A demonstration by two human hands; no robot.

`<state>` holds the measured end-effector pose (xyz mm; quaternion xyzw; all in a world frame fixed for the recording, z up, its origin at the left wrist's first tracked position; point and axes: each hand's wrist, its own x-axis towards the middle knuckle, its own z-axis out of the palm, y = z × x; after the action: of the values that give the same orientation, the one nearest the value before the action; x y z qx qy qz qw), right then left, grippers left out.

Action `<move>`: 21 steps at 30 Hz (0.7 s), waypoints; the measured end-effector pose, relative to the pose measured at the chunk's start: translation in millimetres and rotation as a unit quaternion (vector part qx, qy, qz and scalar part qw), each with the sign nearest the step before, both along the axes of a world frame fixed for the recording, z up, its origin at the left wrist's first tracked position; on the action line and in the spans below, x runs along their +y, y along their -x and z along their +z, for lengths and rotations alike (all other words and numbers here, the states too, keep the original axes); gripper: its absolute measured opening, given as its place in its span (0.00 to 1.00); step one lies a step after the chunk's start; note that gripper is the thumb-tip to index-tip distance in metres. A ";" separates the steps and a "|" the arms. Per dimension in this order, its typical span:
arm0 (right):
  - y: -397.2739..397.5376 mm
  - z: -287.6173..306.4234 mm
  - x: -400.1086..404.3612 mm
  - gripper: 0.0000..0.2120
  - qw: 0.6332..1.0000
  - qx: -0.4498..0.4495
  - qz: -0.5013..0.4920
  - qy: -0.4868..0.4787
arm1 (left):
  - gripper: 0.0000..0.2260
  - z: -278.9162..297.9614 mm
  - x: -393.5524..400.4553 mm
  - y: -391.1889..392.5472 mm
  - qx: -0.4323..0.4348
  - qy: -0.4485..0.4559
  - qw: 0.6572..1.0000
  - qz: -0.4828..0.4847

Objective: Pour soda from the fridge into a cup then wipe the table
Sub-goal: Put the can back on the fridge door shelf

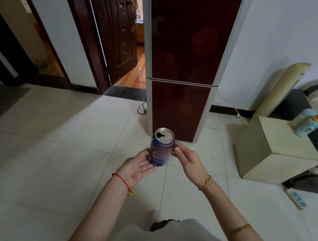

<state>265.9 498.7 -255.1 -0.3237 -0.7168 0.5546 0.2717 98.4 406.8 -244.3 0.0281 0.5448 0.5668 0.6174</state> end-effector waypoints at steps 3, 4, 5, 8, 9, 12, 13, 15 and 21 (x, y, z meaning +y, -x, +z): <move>35.3 2.7 46.1 0.28 1.000 -0.004 0.000 -0.006 | 0.13 6.2 41.4 31.4 0.008 0.001 1.000 0.013; 45.8 4.1 59.4 0.28 1.000 -0.008 0.000 -0.010 | 0.13 7.2 53.8 41.5 0.008 0.004 1.000 0.021; 56.1 4.9 72.0 0.26 1.000 -0.009 0.002 -0.013 | 0.13 8.2 65.9 51.0 0.008 0.006 1.000 0.026; 85.5 9.5 103.3 0.23 1.000 -0.008 0.007 -0.020 | 0.13 10.5 98.5 78.7 0.004 0.008 0.999 0.034; 96.1 10.0 114.5 0.23 1.000 -0.005 0.008 -0.021 | 0.13 10.5 110.2 88.8 0.000 0.008 0.999 0.035; 120.0 11.7 139.2 0.22 0.999 -0.008 0.005 -0.030 | 0.14 10.6 136.5 113.3 -0.002 0.006 0.999 0.032; 129.9 10.7 148.9 0.21 0.999 -0.008 0.004 -0.033 | 0.15 9.8 146.8 122.9 -0.003 0.005 1.000 0.030; 149.7 10.7 167.2 0.21 0.999 -0.010 -0.004 -0.034 | 0.15 9.1 166.8 143.4 -0.011 0.000 1.000 0.024; 221.0 10.1 218.1 0.20 0.999 -0.013 -0.042 -0.031 | 0.16 11.6 227.5 218.5 0.002 -0.015 1.000 -0.012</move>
<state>44.9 716.8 -244.9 -0.3518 -0.7231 0.5158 0.2954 -120.1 634.3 -232.8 0.0450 0.5368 0.5676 0.6226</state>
